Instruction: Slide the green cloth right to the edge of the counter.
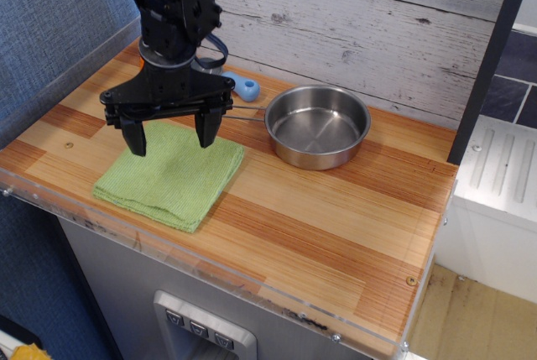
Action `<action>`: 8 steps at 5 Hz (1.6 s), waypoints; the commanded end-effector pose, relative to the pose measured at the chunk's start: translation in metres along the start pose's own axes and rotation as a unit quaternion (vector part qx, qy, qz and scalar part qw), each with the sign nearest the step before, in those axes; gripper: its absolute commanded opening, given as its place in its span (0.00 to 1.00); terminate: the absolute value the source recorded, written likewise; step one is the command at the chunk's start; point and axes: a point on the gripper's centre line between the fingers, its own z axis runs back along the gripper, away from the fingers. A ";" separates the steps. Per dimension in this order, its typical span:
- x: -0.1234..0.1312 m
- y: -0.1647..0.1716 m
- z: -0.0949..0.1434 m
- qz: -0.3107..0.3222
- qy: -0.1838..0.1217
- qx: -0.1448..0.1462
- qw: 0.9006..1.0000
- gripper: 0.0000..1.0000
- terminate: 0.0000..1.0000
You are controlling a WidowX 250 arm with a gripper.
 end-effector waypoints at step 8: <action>-0.070 -0.073 -0.012 -0.037 0.024 -0.071 0.996 1.00 0.00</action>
